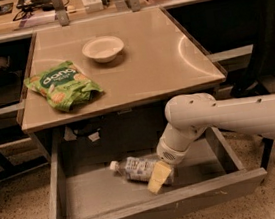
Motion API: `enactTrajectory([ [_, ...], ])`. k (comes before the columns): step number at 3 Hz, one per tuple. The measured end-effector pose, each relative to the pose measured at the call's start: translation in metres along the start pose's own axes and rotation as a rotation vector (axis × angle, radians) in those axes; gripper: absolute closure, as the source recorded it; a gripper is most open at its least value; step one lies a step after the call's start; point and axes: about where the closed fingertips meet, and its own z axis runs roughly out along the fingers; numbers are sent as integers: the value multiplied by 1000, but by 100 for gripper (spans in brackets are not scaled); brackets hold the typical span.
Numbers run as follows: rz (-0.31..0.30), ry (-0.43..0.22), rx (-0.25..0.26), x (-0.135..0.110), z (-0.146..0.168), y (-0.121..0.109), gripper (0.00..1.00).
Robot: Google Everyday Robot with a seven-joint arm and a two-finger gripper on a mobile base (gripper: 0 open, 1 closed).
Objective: Place blue plastic bottle into top drawer
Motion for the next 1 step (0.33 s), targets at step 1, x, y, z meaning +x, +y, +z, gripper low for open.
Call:
enactTrajectory([
  [1,0,0,0,0,0,0,0],
])
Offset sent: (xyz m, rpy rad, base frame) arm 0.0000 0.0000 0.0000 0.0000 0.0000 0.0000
